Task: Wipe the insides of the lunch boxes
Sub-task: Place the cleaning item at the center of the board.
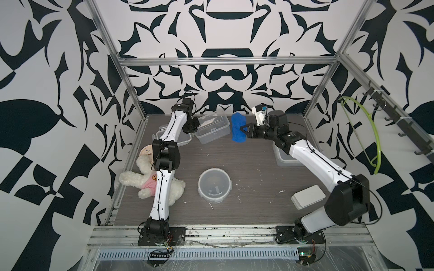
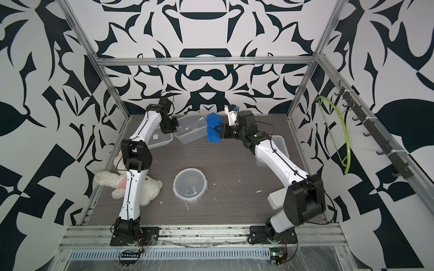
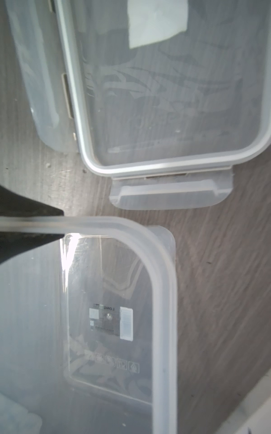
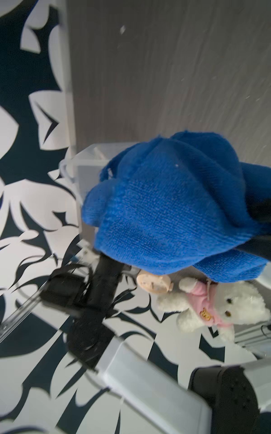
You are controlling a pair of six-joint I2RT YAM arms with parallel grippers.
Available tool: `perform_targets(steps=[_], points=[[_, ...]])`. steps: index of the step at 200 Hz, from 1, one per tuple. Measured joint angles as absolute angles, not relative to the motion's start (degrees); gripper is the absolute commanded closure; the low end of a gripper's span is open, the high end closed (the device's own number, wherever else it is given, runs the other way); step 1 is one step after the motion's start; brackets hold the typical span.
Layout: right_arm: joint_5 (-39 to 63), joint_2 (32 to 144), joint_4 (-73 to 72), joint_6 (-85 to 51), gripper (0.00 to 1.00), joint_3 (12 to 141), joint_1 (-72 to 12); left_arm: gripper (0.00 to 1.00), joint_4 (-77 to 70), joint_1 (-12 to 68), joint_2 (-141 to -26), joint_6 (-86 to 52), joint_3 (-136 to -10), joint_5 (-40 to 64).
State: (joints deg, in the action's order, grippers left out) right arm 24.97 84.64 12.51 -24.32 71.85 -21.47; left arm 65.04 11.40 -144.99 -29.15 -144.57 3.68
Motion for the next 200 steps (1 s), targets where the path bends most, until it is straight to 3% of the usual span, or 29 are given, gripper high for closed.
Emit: perform_targets(steps=[43, 62, 73, 98, 103, 108, 161, 200], points=[[13.6, 77.9, 30.0, -20.0, 0.98, 59.8, -25.2, 0.83, 64.0, 11.1, -145.6, -29.3, -145.3, 3.2], [9.0, 78.6, 35.5, -19.5, 0.72, 56.1, -30.0, 0.74, 63.9, 11.1, -145.8, -29.5, -145.2, 2.7], [6.8, 79.7, 37.7, -19.6, 0.54, 54.5, -33.1, 0.62, 63.9, 11.0, -145.8, -29.6, -145.2, 2.5], [3.7, 82.0, 39.2, -21.1, 0.34, 51.6, -37.3, 0.45, 64.0, 10.7, -145.8, -29.2, -144.8, 2.1], [3.1, 82.1, 39.3, -21.1, 0.14, 51.1, -37.4, 0.43, 64.1, 10.6, -145.8, -29.6, -144.7, 2.0], [2.4, 82.0, 39.5, -21.2, 0.06, 50.5, -37.4, 0.42, 64.0, 10.6, -145.8, -29.8, -144.3, 1.9], [-4.7, 76.1, 42.2, -22.2, 0.05, 49.7, -37.1, 0.41, 64.2, 10.9, -140.0, -29.6, -135.3, 1.9], [-6.4, 72.7, 47.5, -22.4, 0.08, 51.9, -37.1, 0.41, 64.1, 14.5, -122.3, -29.5, -119.6, 0.7]])
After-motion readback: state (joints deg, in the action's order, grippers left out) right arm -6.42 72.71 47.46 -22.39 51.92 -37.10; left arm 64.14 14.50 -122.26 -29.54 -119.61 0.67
